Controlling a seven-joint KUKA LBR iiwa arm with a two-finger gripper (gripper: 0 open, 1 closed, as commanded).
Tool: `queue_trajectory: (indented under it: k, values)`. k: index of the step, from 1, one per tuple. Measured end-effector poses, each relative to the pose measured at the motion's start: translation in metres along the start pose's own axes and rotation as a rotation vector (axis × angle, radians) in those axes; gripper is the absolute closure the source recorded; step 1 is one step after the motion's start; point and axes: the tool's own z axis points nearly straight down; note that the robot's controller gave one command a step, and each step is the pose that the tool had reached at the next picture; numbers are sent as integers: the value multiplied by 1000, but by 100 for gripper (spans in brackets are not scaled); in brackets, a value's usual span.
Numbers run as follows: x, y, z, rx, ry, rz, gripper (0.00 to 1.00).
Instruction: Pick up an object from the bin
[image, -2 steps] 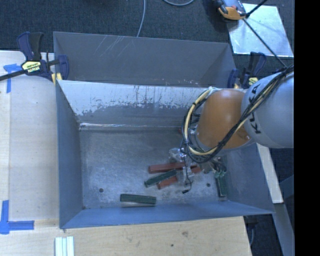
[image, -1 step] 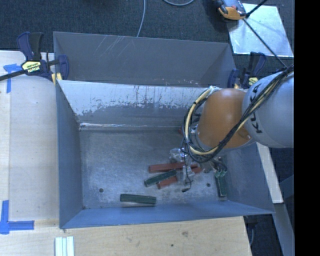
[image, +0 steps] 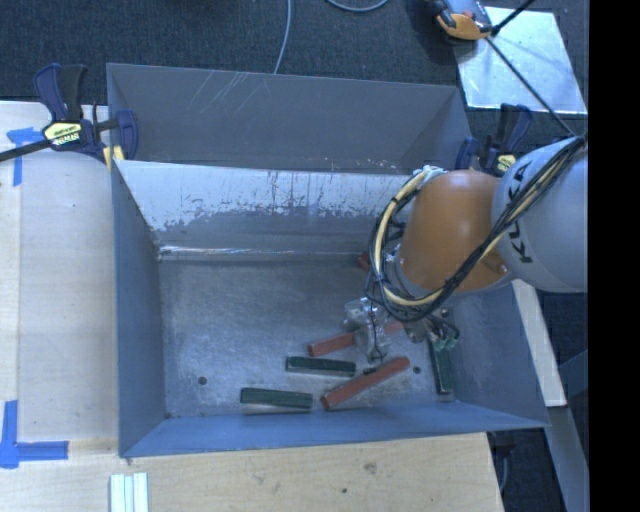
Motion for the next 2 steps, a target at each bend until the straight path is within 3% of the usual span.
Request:
queue_trajectory:
  k: [2]
  values:
    - [1, 0, -46, -1, 3, 2, 100]
